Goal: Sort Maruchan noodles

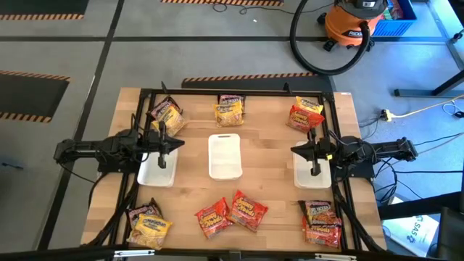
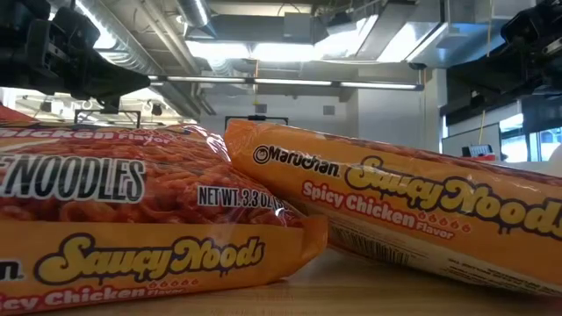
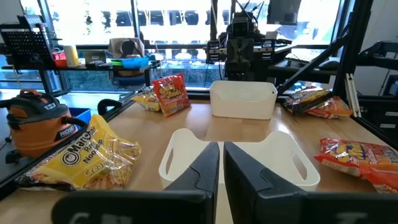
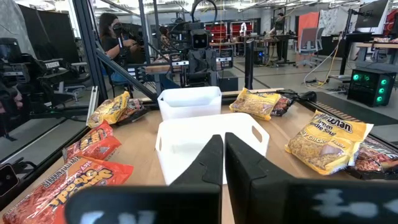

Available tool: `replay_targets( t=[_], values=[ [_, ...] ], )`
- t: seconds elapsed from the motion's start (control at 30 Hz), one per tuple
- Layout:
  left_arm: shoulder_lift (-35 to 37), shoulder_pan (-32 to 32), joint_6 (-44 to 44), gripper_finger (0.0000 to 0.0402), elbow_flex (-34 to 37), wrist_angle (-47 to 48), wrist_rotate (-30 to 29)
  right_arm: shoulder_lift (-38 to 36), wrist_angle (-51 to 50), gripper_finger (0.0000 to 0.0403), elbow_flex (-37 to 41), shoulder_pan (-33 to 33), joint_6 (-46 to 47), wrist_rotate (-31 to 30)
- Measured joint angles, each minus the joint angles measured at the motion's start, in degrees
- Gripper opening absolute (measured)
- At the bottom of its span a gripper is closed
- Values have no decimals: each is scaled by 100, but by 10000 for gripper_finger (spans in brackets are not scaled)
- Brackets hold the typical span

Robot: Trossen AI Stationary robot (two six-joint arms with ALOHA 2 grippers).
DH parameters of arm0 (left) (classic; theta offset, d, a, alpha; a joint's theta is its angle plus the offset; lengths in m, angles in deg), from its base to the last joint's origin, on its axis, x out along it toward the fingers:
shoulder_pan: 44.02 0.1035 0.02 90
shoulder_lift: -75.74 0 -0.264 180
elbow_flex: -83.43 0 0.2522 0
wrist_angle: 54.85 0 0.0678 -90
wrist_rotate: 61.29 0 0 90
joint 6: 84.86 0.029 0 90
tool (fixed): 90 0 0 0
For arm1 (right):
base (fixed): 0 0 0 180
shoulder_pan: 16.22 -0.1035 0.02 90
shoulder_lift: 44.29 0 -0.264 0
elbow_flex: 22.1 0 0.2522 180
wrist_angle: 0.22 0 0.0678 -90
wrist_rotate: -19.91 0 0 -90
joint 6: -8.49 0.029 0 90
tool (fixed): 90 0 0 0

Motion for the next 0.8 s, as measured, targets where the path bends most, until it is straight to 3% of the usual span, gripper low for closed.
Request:
replay_targets(
  t=[0.47,0.67,0.8],
  values=[
    [2,-2,-187,18,0,-697,-35,0,85,1,4,0,122,-9],
    [2,-4,-159,18,0,-1341,-232,0,484,1,4,0,159,-291],
    [-44,-2,80,18,0,-1638,-486,0,459,1,4,0,114,-913]
  ],
)
